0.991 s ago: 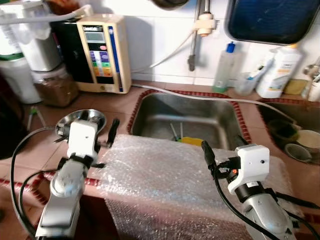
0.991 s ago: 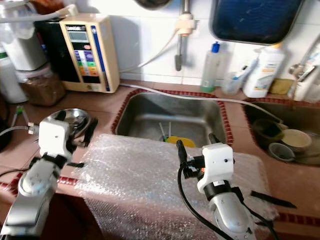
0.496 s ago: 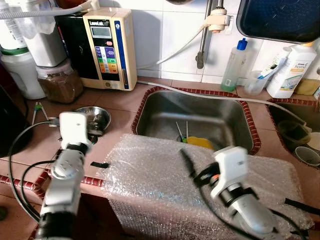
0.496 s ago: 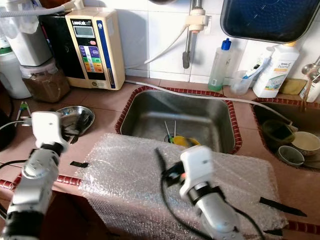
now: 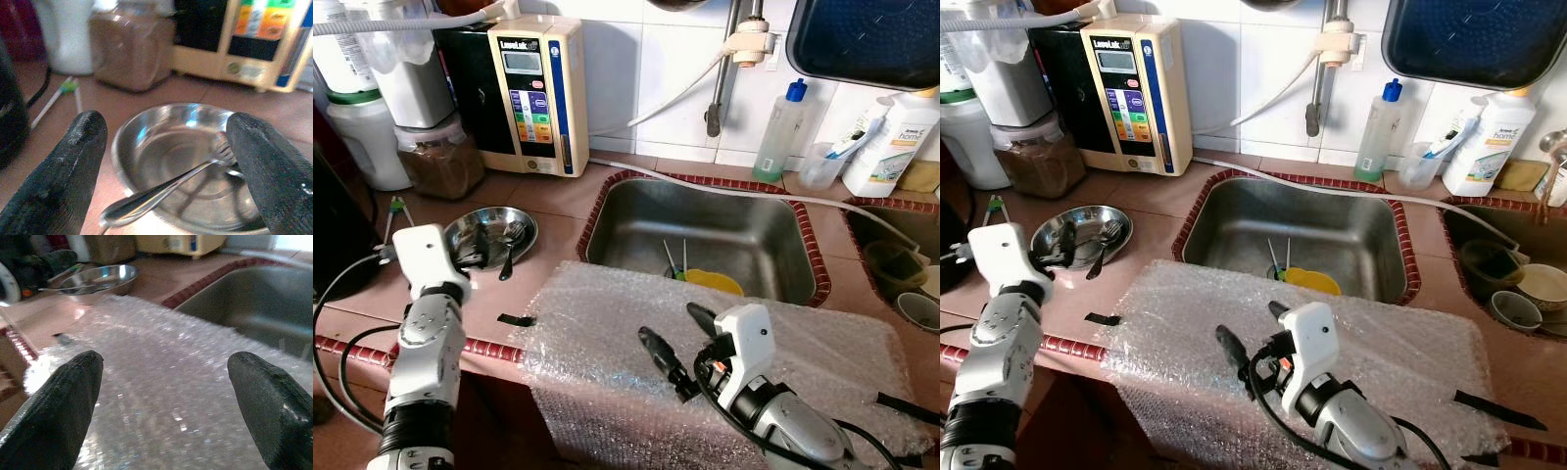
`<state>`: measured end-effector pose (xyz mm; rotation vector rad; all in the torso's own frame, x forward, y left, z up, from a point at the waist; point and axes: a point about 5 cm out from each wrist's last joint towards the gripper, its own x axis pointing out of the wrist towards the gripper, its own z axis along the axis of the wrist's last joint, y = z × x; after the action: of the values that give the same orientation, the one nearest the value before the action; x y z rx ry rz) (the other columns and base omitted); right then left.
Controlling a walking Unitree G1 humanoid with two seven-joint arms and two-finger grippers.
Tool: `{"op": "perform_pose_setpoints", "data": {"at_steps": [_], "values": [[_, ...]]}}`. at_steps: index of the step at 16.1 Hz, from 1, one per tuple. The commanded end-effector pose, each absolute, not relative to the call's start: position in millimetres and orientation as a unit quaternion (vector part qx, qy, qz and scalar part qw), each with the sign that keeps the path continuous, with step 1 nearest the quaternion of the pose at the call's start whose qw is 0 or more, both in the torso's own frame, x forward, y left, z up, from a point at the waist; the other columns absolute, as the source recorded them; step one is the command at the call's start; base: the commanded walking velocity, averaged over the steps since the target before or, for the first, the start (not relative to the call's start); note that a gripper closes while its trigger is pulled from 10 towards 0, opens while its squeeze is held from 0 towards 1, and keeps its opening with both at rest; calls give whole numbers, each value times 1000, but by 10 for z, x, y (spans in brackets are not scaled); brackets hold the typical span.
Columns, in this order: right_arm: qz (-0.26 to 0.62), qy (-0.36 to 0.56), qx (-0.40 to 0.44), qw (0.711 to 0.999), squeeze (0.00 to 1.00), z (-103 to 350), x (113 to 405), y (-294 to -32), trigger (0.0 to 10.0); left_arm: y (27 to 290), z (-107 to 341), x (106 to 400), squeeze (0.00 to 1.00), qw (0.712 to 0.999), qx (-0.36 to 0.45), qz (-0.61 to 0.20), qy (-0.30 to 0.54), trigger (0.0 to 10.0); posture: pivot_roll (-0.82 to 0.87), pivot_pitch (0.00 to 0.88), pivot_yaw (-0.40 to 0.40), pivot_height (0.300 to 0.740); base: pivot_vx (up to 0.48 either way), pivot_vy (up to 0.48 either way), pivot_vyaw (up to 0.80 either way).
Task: Kitchen organization
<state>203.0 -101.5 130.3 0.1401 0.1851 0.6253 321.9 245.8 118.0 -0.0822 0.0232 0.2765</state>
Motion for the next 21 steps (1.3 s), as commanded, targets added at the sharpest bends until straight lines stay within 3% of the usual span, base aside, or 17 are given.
{"op": "perform_pose_setpoints", "data": {"at_steps": [1, 6, 15, 17, 21], "values": [[326, 85, 69, 939, 0, 1373, 2015, -997, 10000, 2548, 1182, 3224, 0, 987, -47, 152, 18, 10000, 67, 0, 5, 740, 0, 0, 0], [393, 107, 120, 905, 0, 1407, 1934, -937, 10000, 2706, 1114, 3206, 0, 974, -112, 195, 36, 10000, 77, 0, 1, 740, 0, 0, 0], [396, 112, 115, 904, 0, 1345, 2010, -893, 10000, 2520, 1039, 3424, 0, 951, -243, 172, 78, 10000, 76, 0, 32, 740, 0, 0, 0], [374, 150, 75, 912, 0, 1164, 1939, -1064, 10000, 2430, 1075, 3504, 0, 951, -254, 155, 80, 10000, 66, 0, 46, 740, 0, 0, 0], [368, 160, 52, 915, 0, 1113, 1860, -1122, 10000, 2402, 1104, 3543, 0, 949, -265, 150, 79, 10000, 55, 0, 49, 740, 0, 0, 0]]}}
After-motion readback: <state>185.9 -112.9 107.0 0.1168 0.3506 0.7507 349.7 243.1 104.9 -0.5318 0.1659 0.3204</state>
